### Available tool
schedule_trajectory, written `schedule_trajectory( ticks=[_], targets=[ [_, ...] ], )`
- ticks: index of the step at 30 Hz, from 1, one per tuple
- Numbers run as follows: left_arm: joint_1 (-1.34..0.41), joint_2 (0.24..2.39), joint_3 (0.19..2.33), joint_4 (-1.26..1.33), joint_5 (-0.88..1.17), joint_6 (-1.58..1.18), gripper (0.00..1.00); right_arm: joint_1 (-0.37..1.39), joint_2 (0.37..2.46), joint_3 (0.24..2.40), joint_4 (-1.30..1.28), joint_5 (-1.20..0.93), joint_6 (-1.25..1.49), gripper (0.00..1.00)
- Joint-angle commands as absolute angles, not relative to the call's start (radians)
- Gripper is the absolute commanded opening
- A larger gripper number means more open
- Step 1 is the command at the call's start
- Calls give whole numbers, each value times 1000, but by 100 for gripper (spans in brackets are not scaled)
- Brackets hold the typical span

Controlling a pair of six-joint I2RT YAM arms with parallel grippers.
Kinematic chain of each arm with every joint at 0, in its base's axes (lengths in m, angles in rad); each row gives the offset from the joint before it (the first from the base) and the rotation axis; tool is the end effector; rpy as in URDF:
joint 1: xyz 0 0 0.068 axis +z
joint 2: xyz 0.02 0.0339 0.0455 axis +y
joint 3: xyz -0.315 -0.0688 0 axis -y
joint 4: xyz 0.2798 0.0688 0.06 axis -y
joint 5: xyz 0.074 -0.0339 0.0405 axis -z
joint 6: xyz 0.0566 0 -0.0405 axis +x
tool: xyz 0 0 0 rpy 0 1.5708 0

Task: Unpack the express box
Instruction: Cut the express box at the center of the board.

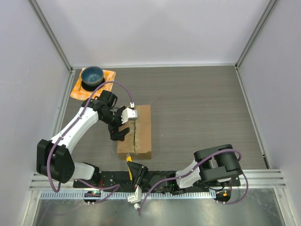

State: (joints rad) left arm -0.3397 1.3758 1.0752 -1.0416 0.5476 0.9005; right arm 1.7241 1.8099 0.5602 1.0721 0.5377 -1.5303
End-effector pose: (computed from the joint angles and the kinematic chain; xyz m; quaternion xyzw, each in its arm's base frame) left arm 0.2464 -0.1183 0.2779 0.5809 0.7605 -0.2277 0.1799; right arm -0.0264 0.3607 0.1513 -0.7479 0.1285 -0.1429 0.6354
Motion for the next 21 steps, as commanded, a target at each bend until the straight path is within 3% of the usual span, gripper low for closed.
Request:
schedule_trajectory(
  ticks=[1,21],
  targets=[
    [-353,1462,982,-1069,450,934,100,1712,1761,543,1172,623,-1500,1],
    [-422,1436,742,-891,256,1003,100,1710,1733,525,1166,655,-1465,1]
  ],
)
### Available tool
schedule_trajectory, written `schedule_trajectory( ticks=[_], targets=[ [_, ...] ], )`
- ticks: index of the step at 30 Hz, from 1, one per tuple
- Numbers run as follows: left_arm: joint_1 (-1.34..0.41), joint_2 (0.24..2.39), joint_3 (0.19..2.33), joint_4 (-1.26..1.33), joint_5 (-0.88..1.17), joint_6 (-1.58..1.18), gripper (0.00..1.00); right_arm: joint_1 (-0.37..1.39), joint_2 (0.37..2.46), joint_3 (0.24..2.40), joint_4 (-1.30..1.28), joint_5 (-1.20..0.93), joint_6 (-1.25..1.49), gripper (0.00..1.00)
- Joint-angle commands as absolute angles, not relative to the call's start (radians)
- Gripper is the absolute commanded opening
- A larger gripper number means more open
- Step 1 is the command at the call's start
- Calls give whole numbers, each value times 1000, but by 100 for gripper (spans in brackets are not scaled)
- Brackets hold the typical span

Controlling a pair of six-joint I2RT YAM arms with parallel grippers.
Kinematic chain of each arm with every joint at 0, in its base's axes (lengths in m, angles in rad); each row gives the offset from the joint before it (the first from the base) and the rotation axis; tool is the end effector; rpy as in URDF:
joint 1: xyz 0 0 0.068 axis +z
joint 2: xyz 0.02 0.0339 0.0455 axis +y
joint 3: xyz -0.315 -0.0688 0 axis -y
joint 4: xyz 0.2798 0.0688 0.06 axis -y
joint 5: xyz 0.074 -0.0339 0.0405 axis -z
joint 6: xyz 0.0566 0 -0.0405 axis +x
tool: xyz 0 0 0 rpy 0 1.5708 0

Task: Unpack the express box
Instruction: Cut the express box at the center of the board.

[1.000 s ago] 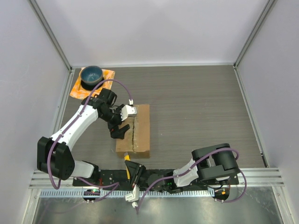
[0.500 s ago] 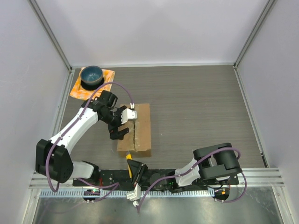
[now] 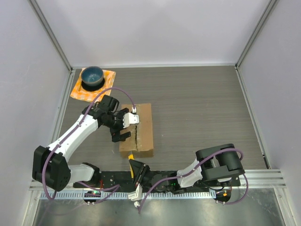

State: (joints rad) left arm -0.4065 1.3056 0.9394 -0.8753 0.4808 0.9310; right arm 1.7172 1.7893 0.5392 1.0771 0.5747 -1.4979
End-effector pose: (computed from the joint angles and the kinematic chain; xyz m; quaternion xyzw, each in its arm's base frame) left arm 0.2288 -0.1270 0.2558 0.6247 0.7275 -0.1856 0.2146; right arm -0.0211 0.3538 0.1535 -0.7404 0.1552 -0.1481 0.6370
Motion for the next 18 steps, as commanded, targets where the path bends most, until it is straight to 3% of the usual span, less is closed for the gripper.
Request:
schedule_trajectory(
  ticks=[1,18],
  targets=[
    [-422,1433,736,-894,256,1008,100,1710,1729,522,1164,658,-1463,1],
    [-423,1434,730,-888,224,1046,100,1715,1648,459,1112,718,-1431,1]
  ],
)
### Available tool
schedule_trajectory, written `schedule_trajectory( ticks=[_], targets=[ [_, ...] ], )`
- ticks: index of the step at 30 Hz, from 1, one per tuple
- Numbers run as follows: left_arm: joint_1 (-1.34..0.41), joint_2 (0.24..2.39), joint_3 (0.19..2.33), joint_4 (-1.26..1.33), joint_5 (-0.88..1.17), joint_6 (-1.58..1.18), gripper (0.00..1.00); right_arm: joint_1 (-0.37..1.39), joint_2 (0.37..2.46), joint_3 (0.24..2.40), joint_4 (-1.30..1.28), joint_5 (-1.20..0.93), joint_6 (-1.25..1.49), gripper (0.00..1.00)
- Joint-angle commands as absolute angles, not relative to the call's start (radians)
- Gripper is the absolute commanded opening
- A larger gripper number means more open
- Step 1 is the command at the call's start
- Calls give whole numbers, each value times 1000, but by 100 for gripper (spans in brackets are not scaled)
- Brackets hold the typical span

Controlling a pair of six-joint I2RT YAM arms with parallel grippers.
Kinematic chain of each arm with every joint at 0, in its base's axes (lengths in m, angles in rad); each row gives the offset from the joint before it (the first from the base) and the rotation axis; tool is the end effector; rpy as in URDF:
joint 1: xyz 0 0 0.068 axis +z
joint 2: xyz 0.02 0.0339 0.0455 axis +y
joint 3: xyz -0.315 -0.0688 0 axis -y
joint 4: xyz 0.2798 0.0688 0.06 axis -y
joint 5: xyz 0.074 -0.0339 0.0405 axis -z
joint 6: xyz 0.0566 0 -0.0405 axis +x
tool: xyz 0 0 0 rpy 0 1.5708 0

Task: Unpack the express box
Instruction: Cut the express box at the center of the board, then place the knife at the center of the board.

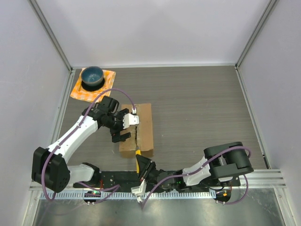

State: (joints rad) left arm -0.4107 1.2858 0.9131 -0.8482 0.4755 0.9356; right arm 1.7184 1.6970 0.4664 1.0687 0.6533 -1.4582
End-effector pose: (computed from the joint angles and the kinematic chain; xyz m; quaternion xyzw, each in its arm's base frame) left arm 0.2248 -0.1262 0.2530 0.6287 0.7227 -0.1801 0.2235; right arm -0.0141 0.3285 0.1631 -0.7252 0.1951 -0.1629 0.6399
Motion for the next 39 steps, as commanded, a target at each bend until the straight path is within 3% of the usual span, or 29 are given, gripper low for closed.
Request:
schedule_trajectory(
  ticks=[1,7,11,17,19,23,24,26,27,29,30,32,33,39],
  targets=[
    [-422,1434,733,-891,222,1045,100,1715,1646,457,1106,719,-1430,1],
    [-422,1431,768,-894,238,994,100,1747,1620,477,1108,741,-1439,1],
    [-422,1405,900,-946,262,910,100,1711,1563,517,1123,796,-1477,1],
    [-396,1390,1116,-1080,422,833,100,1655,1519,572,1443,951,-1569,1],
    [-391,1404,1152,-1104,480,828,100,1599,1499,604,1638,986,-1588,1],
    [-393,1430,1187,-1117,531,808,100,1332,1379,644,1652,1180,-1306,1],
    [-391,1434,1187,-1117,535,804,100,1274,1326,640,1538,1208,-1219,1],
    [-391,1434,1184,-1117,549,802,100,1102,1248,669,1189,1252,-753,1],
    [-391,1433,1181,-1117,552,802,100,1054,1161,686,747,1183,-568,1],
    [-393,1419,1170,-1109,558,802,100,851,1111,761,391,1038,-63,3],
    [-394,1414,1169,-1105,558,802,100,771,1098,775,224,923,48,3],
    [-394,1407,1166,-1101,561,804,100,584,1083,790,131,762,224,3],
    [-393,1405,1166,-1103,560,805,100,539,1088,799,56,598,263,3],
    [-396,1405,1175,-1100,563,799,100,310,1274,902,-159,171,460,2]
  ],
)
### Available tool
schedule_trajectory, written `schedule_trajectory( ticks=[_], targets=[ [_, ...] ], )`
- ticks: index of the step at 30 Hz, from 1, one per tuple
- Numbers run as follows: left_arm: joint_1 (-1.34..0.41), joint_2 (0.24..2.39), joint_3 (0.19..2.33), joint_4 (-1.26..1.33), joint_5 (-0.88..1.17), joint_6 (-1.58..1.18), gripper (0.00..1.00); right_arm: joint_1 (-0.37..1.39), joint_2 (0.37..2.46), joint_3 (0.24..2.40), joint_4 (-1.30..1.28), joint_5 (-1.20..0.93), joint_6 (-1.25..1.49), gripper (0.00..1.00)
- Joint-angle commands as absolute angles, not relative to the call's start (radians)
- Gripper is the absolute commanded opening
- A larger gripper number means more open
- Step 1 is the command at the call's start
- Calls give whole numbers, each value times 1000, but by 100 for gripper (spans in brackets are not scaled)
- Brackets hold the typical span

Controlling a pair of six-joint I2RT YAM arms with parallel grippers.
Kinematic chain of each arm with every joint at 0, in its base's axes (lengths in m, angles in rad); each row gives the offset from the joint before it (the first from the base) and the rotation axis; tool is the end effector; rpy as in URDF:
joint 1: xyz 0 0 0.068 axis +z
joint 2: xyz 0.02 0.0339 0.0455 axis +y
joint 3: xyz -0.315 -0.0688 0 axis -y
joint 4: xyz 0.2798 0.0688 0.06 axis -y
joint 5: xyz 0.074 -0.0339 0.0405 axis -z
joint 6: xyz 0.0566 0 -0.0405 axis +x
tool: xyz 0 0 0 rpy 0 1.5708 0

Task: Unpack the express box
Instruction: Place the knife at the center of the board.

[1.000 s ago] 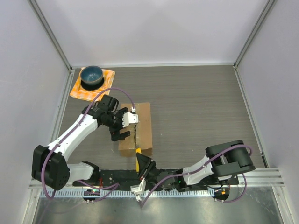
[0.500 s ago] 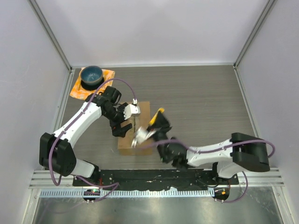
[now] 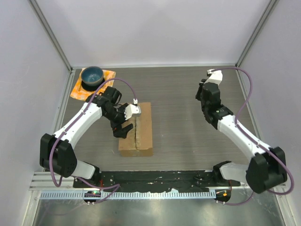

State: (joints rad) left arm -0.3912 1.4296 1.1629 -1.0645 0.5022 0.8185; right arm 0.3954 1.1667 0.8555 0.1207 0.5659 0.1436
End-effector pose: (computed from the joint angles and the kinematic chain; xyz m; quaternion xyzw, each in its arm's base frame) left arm 0.2584 -0.1360 0.2894 0.5713 0.7742 -0.2165 0.1654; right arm 0.2890 0.0877 0.3515 0.0834 0.7569 -0.0448 0.6466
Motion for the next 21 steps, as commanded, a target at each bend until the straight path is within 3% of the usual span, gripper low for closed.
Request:
schedule_trajectory(
  ticks=[1,6,9,14,15,17,18,21],
  targets=[
    [-399,1405,1174,-1100,561,798,100,305,1301,908,-169,94,466,2],
    [-426,1382,1166,-1080,526,775,100,293,1433,887,-166,-28,494,8],
    [-428,1378,1163,-1071,512,762,100,284,1469,885,-163,-64,489,19],
    [-437,1379,1173,-1068,517,736,100,281,1537,910,-210,-94,465,48],
    [-442,1379,1172,-1065,517,727,100,281,1543,916,-221,-80,460,61],
    [-454,1374,1166,-1055,500,719,100,281,1536,914,-245,-51,437,74],
    [-471,1374,1164,-1049,488,713,100,282,1531,917,-262,-20,428,88],
    [-498,1384,1155,-1011,451,684,100,313,1485,945,-339,122,373,93]
  ],
)
